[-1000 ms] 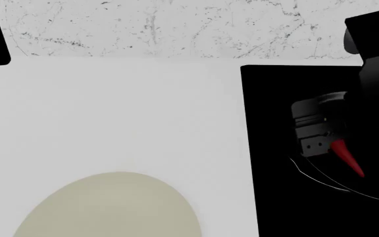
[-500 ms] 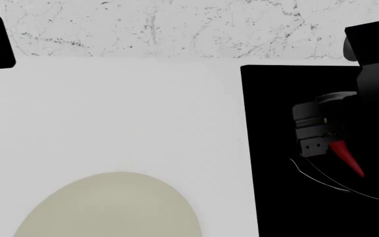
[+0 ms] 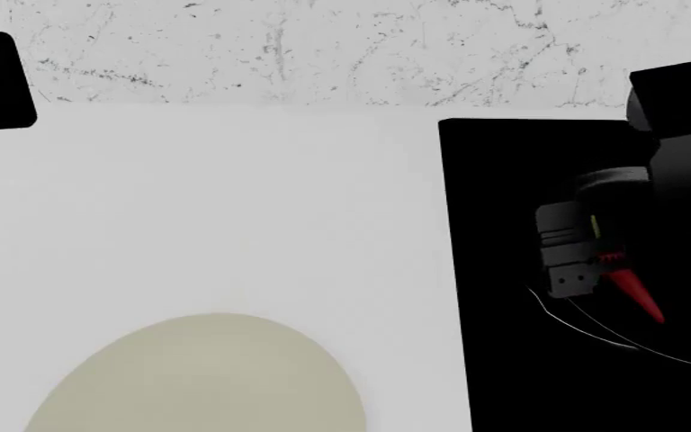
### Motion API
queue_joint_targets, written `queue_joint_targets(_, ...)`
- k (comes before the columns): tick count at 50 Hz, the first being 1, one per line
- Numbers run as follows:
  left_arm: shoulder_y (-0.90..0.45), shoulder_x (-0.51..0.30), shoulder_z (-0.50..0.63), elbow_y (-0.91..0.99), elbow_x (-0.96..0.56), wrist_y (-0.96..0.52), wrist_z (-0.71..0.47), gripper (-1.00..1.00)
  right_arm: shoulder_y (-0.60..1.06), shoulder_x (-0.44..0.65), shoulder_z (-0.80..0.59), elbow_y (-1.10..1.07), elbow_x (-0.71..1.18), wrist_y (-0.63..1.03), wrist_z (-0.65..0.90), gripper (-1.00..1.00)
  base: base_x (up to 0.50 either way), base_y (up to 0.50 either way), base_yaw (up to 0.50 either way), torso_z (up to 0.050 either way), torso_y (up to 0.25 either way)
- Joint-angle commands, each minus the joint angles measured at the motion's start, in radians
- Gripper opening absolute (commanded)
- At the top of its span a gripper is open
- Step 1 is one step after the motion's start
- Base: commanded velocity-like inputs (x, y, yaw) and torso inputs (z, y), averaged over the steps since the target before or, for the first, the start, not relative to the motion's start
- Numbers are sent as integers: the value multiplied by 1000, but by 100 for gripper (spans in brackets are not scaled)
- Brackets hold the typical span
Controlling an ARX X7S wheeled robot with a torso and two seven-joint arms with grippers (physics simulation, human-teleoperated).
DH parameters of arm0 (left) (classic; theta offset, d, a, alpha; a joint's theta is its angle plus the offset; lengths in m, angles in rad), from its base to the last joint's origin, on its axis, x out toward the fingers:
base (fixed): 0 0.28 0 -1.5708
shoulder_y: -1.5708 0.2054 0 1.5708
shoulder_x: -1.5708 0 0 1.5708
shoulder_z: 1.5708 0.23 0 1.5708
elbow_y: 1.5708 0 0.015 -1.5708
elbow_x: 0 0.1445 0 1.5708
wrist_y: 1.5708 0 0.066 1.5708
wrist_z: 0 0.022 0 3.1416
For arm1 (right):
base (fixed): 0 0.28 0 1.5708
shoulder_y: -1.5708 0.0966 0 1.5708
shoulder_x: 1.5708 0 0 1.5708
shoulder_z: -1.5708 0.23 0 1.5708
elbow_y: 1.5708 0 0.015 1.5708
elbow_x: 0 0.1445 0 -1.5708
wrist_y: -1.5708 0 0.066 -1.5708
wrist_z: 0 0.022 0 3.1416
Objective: Pick the chili pepper from the pan and place it on the plate.
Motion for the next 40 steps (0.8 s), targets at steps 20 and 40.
queue_joint_targets(20,10,12,30,-20,20,26,21,100,-82,6,-21,25,-30,-79,-57,100,0,0,0,0,0)
queue_joint_targets(40,22,9,35,-24,23,39,28,100,-101,-1,-34,48,-43,-99,-74,100,1,0,0,0,0)
